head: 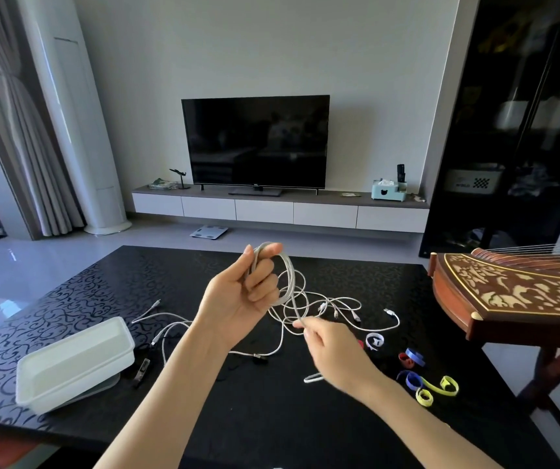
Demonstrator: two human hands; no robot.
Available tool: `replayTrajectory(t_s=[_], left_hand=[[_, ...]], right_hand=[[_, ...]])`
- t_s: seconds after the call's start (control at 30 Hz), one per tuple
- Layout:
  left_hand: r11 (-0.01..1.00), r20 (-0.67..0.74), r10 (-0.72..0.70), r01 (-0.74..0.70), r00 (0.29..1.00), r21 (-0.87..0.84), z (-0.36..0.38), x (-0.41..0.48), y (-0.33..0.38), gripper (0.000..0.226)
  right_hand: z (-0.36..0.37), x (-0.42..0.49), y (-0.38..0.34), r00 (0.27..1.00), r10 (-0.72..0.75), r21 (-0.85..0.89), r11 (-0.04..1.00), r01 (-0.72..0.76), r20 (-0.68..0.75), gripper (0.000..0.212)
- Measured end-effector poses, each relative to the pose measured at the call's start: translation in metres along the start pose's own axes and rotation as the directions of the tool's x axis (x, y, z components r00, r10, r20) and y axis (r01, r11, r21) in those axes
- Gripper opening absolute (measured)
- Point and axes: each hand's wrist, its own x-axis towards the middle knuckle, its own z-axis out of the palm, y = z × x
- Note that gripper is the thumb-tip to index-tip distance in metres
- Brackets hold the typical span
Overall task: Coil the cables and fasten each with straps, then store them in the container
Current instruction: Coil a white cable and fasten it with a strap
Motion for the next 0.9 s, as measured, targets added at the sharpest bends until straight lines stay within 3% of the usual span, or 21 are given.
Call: replayTrajectory(t_s=[0.1,0.17,0.23,0.3,0.37,0.47,0.6,0.67,0.77,0.8,0.83,0.9], left_hand=[[0.959,-0.064,0.107,-0.086,0.992,0.271,0.003,0.000,-0.004,0.034],[0.846,-0.091,0.199,-0.124,0.976,0.518,0.007,-0.001,-0.010,0.032],[0.721,-0.064,0.258,-0.148,0.964,0.677,0.011,-0.003,-0.016,0.029],[0.617,-0.015,0.273,-0.163,0.962,0.770,0.013,-0.004,-0.022,0.025],[0.494,0.022,0.267,-0.156,0.964,0.856,0.012,-0.005,-0.030,0.023],[0.341,0.066,0.263,-0.156,0.963,0.927,0.009,-0.006,-0.039,0.023],[0.218,0.095,0.289,-0.162,0.953,0.962,0.008,-0.007,-0.040,0.021],[0.160,0.106,0.234,-0.146,0.966,0.976,0.007,-0.009,-0.037,0.022],[0.085,0.106,0.084,-0.113,0.991,0.990,0.004,-0.015,-0.034,0.029],[0.081,0.100,0.056,-0.104,0.993,0.991,0.002,-0.016,-0.034,0.031],[0.142,0.080,0.031,-0.084,0.996,0.986,0.000,-0.019,-0.035,0.032],[0.435,0.030,-0.045,-0.008,0.999,0.900,-0.004,-0.025,-0.033,0.036]], right_hand=[[0.003,-0.004,-0.013,0.990,-0.138,-0.338,0.933,0.128,-0.006,0.032],[0.004,-0.007,-0.016,0.964,-0.257,-0.484,0.853,0.195,-0.065,0.025],[0.001,-0.003,-0.021,0.961,-0.270,-0.567,0.802,0.188,-0.062,0.050],[-0.002,-0.005,-0.024,0.948,-0.317,-0.544,0.799,0.254,-0.023,0.047],[-0.008,-0.009,-0.030,0.934,-0.356,-0.448,0.841,0.303,-0.036,0.018],[-0.018,-0.013,-0.040,0.963,-0.269,-0.181,0.946,0.269,0.027,0.023],[-0.029,-0.022,-0.048,0.967,-0.227,0.059,0.973,0.222,0.117,0.018],[-0.038,-0.028,-0.045,0.969,-0.212,0.016,0.977,0.212,0.128,0.021],[-0.061,-0.033,-0.043,0.965,-0.262,-0.214,0.944,0.253,-0.018,0.011],[-0.071,-0.032,-0.042,0.958,-0.280,-0.277,0.926,0.255,-0.056,0.007],[-0.082,-0.030,-0.042,0.959,-0.274,-0.304,0.922,0.239,-0.076,0.005],[-0.105,-0.023,-0.042,0.965,-0.242,-0.254,0.944,0.211,-0.097,0.006]])
